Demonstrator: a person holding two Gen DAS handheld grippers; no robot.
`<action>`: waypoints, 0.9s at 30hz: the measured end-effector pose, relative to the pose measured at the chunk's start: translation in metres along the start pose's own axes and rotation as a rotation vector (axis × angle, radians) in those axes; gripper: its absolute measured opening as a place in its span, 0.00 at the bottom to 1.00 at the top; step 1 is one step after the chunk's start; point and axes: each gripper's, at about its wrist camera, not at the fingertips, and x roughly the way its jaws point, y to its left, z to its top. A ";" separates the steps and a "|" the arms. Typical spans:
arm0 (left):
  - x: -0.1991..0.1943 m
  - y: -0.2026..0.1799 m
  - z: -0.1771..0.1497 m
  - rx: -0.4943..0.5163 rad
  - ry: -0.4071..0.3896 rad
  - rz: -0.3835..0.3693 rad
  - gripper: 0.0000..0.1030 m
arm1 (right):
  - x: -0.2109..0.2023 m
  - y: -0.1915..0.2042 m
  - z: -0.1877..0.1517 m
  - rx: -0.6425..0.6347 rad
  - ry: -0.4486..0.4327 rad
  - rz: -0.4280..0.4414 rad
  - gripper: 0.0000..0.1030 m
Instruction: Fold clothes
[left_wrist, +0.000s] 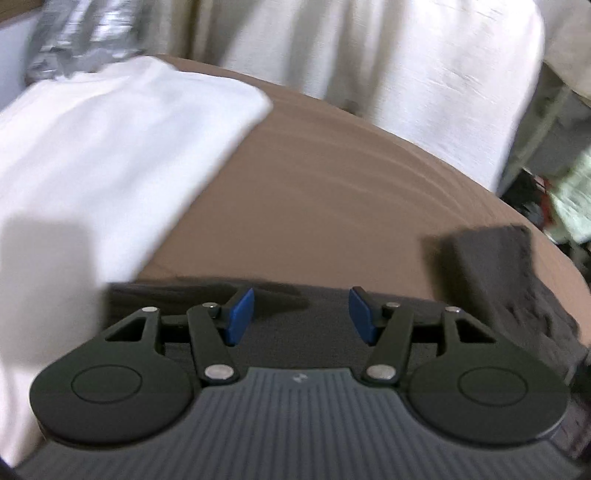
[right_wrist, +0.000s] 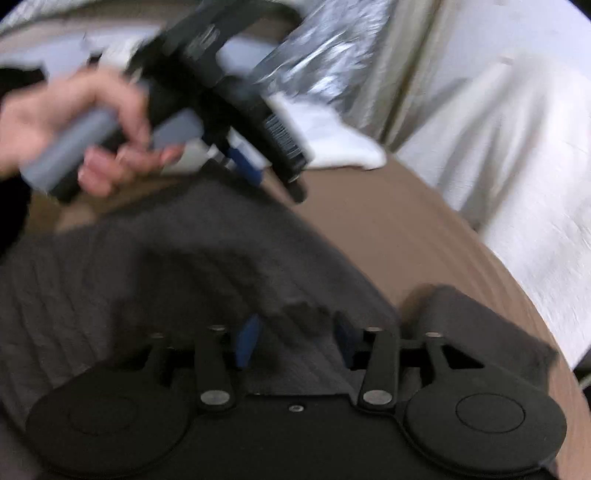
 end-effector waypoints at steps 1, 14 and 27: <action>0.003 -0.008 -0.001 0.014 0.021 -0.041 0.64 | -0.010 -0.012 -0.008 0.035 -0.005 -0.051 0.70; 0.077 -0.125 -0.024 0.109 0.296 -0.306 0.88 | -0.076 -0.263 -0.188 0.824 0.207 -0.570 0.76; 0.060 -0.122 0.068 -0.027 0.130 -0.488 0.09 | -0.055 -0.264 -0.166 0.752 0.136 -0.609 0.11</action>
